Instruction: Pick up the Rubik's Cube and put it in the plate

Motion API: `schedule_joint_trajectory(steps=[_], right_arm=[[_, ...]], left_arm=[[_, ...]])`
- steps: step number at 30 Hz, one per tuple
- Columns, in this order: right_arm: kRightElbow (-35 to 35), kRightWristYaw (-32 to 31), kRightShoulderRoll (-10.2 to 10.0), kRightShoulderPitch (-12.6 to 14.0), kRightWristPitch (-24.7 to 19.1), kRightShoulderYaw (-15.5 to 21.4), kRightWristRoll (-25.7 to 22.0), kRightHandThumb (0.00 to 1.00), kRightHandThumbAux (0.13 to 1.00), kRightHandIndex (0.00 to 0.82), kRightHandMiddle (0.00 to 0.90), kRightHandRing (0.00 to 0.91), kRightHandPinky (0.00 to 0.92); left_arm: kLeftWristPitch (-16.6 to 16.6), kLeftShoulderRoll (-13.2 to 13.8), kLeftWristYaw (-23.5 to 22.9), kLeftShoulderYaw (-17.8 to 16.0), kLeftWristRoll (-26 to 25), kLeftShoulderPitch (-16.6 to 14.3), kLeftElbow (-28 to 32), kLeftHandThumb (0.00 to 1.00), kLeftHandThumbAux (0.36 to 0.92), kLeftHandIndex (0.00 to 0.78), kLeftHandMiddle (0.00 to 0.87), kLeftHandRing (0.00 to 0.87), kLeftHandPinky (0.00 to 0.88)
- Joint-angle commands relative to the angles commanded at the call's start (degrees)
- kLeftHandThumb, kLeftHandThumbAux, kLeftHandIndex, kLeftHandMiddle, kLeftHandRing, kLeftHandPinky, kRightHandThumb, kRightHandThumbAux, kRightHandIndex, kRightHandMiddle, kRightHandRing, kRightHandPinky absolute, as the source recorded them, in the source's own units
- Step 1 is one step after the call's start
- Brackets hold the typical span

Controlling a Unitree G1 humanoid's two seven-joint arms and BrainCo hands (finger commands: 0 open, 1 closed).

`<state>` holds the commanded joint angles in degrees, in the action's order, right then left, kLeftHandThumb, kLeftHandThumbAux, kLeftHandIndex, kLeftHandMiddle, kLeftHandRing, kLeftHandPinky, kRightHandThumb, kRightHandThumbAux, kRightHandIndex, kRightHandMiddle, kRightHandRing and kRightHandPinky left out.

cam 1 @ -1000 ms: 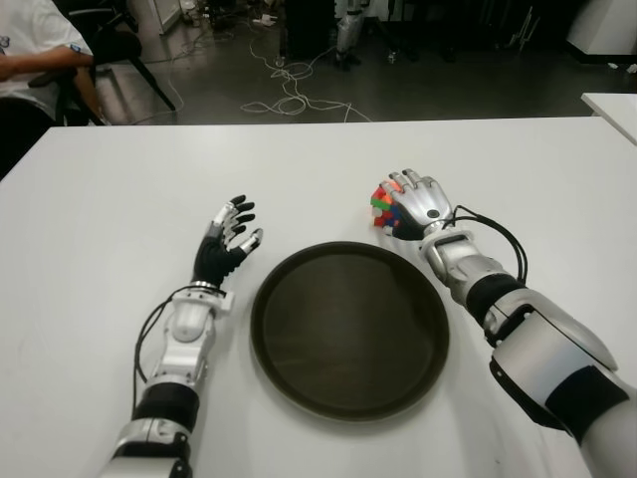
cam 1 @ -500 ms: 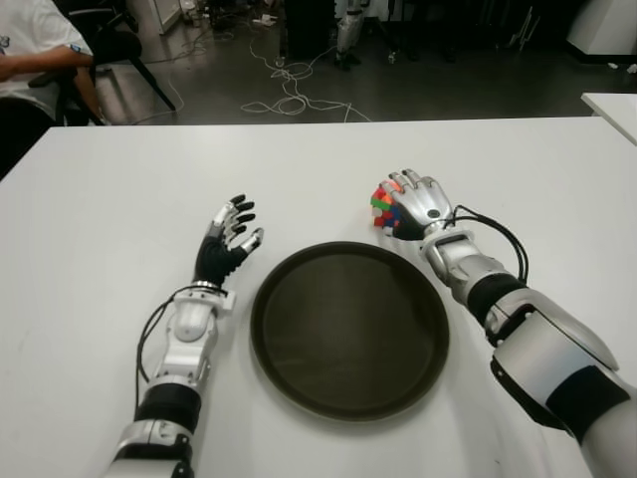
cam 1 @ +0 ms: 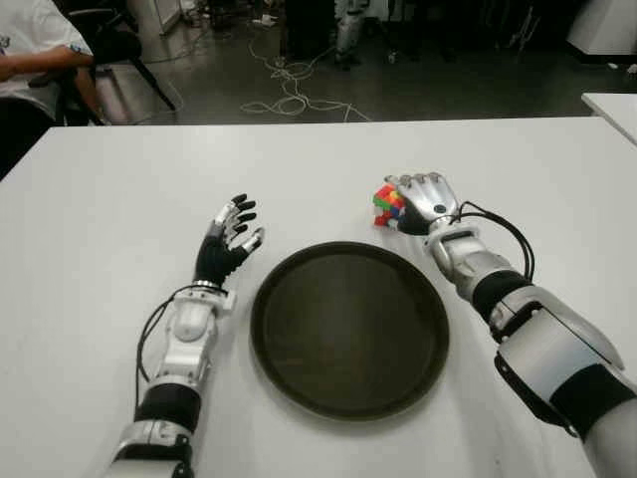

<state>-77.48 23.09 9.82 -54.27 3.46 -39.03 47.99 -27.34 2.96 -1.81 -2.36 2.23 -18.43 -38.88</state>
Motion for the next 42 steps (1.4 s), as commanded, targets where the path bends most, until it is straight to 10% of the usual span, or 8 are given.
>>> schedule_joint_trajectory(steps=[12,42], right_arm=[[-0.3,-14.4,0.3,-2.0,-2.4,-2.0,1.3,0.685,0.716,0.422,0.559,0.533,0.532],[0.1,-17.3,1.3,-2.5,-1.7,-2.2,0.8,0.675,0.721,0.414,0.539,0.542,0.517]], left_arm=[[0.9,0.0,0.2,0.2,0.1,0.3,0.6,0.052,0.734,0.122,0.183,0.156,0.107],[1.5,-0.1,0.2,0.5,0.2,0.8,2.0,0.048,0.745,0.111,0.173,0.147,0.101]])
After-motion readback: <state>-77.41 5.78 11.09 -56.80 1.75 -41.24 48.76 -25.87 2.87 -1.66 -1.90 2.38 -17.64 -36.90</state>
